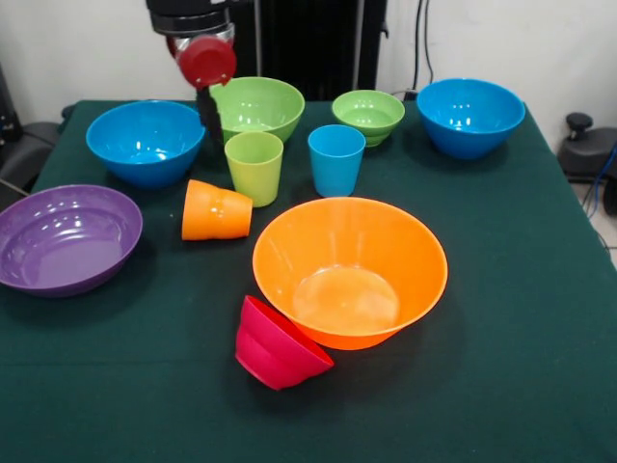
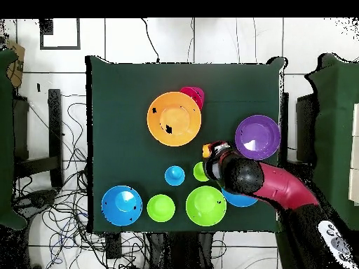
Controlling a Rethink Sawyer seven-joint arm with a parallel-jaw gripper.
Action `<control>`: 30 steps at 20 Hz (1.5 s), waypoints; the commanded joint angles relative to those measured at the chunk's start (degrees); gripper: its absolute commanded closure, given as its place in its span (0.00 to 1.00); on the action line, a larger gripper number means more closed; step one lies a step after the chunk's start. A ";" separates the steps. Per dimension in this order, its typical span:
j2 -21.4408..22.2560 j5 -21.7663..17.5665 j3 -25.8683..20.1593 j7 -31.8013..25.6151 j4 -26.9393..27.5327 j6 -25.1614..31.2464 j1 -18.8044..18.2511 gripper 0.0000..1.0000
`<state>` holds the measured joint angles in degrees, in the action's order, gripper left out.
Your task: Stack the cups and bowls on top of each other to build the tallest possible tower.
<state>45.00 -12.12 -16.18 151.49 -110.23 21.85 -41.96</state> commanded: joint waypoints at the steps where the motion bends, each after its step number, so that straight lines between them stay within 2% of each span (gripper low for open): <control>1: 0.71 2.11 0.95 4.55 -4.32 2.91 4.95 0.00; 12: -6.82 3.38 10.71 11.21 -0.54 -5.79 15.24 0.00; 16: -10.45 4.59 12.74 11.18 0.69 -9.09 17.10 0.00; 21: -13.33 6.10 13.58 9.66 1.29 -12.51 18.12 0.00; 30: -13.82 7.20 13.79 5.79 2.19 -12.81 17.04 0.00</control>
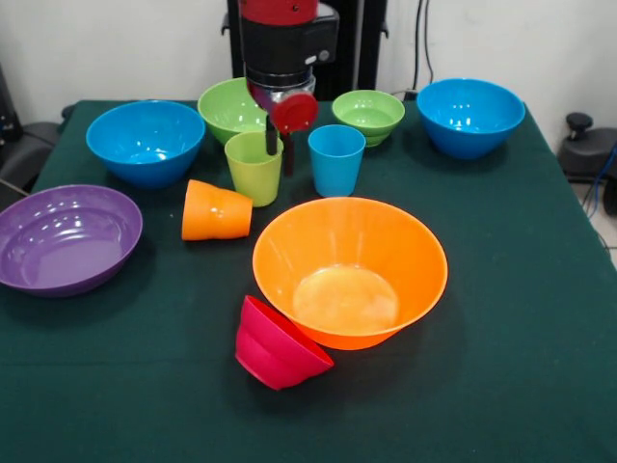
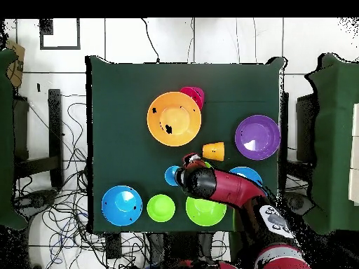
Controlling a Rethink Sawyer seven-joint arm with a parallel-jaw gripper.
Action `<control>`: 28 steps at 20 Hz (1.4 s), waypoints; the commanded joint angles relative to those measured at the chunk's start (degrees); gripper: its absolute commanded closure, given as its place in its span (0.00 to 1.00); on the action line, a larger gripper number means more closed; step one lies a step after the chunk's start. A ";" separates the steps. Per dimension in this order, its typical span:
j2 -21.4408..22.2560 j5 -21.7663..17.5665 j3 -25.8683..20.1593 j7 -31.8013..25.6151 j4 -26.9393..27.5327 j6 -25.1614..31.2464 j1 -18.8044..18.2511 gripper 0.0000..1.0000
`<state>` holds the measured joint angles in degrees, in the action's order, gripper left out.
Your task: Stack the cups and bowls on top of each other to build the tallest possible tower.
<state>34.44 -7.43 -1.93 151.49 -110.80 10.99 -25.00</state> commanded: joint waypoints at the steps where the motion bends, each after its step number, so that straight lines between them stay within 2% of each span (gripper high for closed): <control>1: -3.22 2.53 -0.70 5.36 2.69 -1.73 -0.29 0.00; 15: -4.47 1.65 -3.17 3.03 3.65 -3.15 -3.32 0.00; 17: -4.43 1.37 -2.41 3.49 3.71 -4.32 -2.61 0.00; 18: -4.42 1.23 -2.03 3.72 3.74 -4.90 -2.26 1.00; 28: -3.73 0.70 -1.83 3.25 2.87 -5.80 -2.31 1.00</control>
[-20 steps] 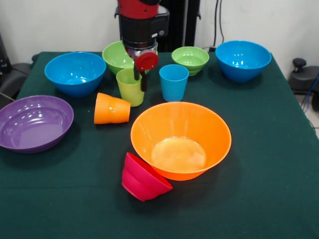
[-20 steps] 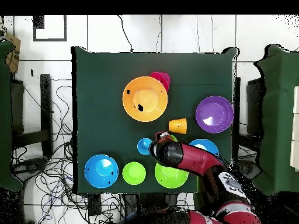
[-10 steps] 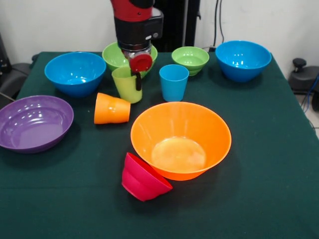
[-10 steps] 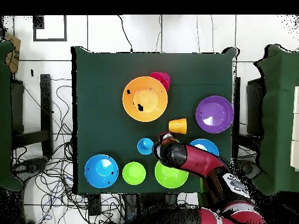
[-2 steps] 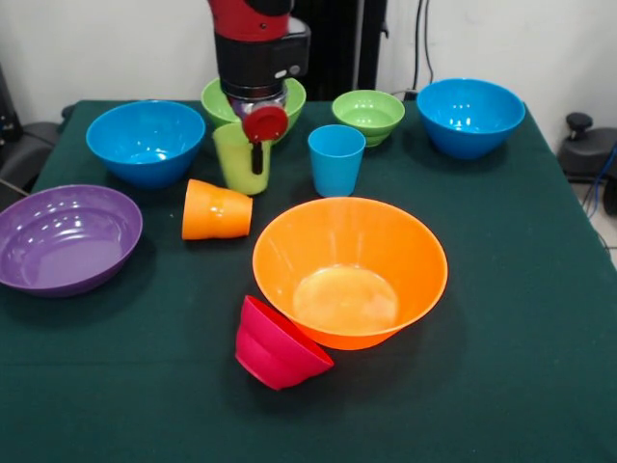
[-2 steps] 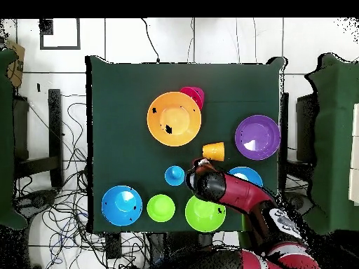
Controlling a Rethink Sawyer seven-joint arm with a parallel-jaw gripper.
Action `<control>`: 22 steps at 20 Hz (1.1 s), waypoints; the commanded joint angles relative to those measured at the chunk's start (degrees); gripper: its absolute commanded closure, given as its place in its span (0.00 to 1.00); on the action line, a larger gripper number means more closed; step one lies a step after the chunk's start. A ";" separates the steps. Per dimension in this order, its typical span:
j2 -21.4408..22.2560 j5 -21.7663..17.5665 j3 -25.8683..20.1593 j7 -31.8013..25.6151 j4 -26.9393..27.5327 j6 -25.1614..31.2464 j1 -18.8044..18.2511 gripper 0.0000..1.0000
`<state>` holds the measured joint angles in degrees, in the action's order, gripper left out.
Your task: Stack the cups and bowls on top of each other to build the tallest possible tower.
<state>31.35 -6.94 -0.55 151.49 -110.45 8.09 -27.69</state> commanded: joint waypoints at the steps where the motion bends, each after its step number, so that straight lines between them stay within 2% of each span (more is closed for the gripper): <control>1: -0.53 0.16 -3.28 3.11 2.44 -2.89 0.30 1.00; 2: 0.06 0.40 -2.69 3.31 2.31 -2.51 0.89 1.00; 4: 5.05 0.51 -1.07 2.48 1.66 1.10 2.02 1.00; 9: 18.76 2.54 -1.51 -0.33 -0.57 14.65 2.72 1.00; 13: 25.63 3.84 -1.39 -1.36 0.00 23.53 2.84 1.00; 18: 28.42 4.25 -0.85 -0.19 4.44 30.11 3.83 1.00; 22: 27.00 5.09 -0.90 3.42 8.51 32.09 5.75 1.00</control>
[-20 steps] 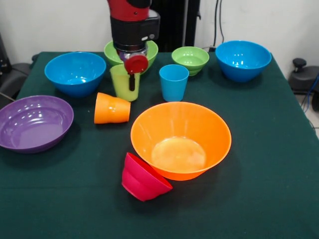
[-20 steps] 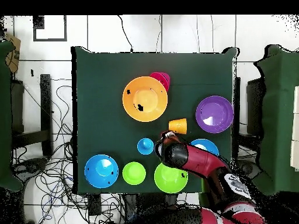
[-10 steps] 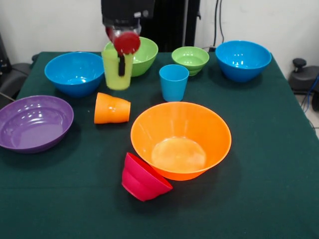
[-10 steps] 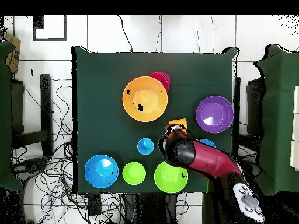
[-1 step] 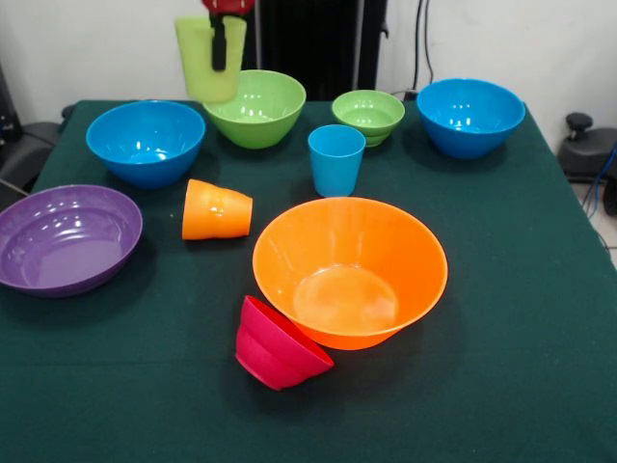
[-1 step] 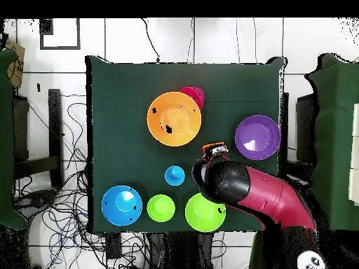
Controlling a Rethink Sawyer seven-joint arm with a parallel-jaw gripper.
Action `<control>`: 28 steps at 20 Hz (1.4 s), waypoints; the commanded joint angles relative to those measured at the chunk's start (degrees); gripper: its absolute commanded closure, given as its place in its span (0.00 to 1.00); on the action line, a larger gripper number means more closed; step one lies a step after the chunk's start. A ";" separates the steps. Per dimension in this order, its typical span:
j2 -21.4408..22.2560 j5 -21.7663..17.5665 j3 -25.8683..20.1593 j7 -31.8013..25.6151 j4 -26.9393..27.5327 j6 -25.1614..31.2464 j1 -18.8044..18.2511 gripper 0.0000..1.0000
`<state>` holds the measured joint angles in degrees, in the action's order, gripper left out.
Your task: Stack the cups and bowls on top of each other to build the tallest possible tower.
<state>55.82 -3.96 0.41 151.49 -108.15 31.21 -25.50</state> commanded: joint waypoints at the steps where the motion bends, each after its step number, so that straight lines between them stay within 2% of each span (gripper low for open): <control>1: 2.00 2.07 -1.56 4.46 7.43 9.46 4.27 1.00; 7: -2.60 4.07 -1.65 7.64 11.36 9.09 6.94 1.00; 11: -5.58 4.96 1.07 11.09 18.42 13.32 9.15 1.00; 13: -8.47 3.14 4.00 12.17 21.82 12.33 10.61 1.00; 15: -11.18 3.39 5.76 13.69 23.21 10.46 11.70 1.00; 19: -14.75 5.96 5.43 12.14 27.16 10.33 11.38 1.00; 28: -21.31 11.16 7.18 13.34 32.83 8.36 14.63 1.00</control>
<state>41.33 4.91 8.20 151.61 -80.52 36.42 -13.26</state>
